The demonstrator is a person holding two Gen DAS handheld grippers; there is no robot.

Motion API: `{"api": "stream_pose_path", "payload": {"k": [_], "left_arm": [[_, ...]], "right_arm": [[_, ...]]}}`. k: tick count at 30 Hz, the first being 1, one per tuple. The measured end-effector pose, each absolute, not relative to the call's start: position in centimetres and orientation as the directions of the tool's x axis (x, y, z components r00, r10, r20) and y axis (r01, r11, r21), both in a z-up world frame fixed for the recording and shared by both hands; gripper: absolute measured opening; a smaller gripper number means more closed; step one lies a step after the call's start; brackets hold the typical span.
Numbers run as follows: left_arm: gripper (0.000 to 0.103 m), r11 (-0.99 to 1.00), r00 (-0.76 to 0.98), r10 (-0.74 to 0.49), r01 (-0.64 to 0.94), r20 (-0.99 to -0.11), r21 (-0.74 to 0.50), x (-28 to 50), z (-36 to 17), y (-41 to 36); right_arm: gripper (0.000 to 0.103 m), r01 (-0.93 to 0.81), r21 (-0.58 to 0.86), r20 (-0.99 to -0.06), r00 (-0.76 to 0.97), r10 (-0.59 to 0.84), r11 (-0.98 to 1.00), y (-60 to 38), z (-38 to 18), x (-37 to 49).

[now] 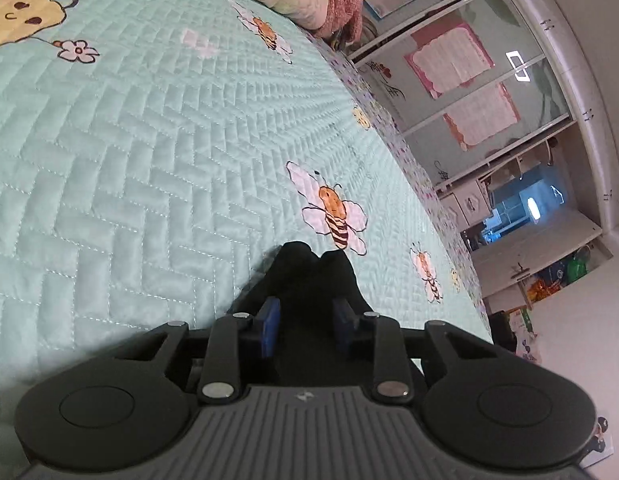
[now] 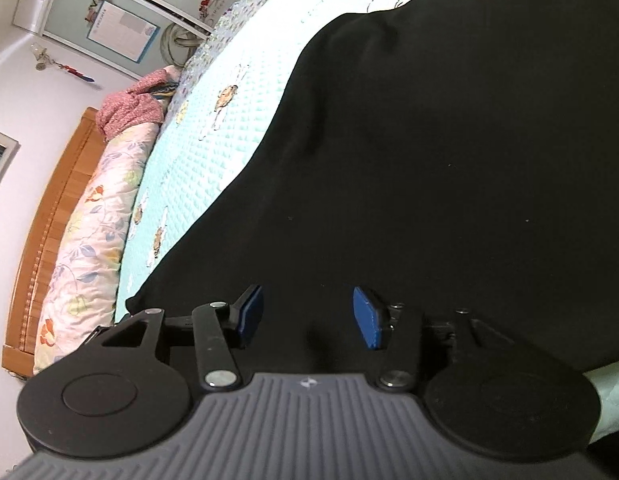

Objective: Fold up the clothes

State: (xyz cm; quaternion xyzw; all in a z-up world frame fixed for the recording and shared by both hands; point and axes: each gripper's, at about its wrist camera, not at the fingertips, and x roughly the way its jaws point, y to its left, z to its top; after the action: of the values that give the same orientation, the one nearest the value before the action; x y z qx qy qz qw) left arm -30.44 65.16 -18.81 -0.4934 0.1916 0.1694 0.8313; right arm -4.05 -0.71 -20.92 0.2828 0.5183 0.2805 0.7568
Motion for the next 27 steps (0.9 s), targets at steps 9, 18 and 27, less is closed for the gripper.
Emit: {"api": "stream_pose_path", "payload": {"k": [9, 18, 27], "left_arm": [[0.065, 0.413, 0.949, 0.054, -0.303, -0.309, -0.859, -28.6, -15.5, 65.2], [0.037, 0.363, 0.885, 0.015, -0.439, -0.466, -0.822, -26.5, -19.3, 67.2], [0.066, 0.406, 0.935, -0.083, -0.284, -0.345, -0.869, -32.3, -15.9, 63.4]], "right_arm": [[0.053, -0.096, 0.710, -0.639, 0.330, 0.695, 0.698, 0.9, -21.0, -4.6], [0.053, -0.057, 0.733, -0.626, 0.333, 0.705, 0.678, 2.3, -21.4, -3.6], [0.053, -0.035, 0.762, -0.600, 0.338, 0.725, 0.647, 1.9, -21.9, -3.5]]}}
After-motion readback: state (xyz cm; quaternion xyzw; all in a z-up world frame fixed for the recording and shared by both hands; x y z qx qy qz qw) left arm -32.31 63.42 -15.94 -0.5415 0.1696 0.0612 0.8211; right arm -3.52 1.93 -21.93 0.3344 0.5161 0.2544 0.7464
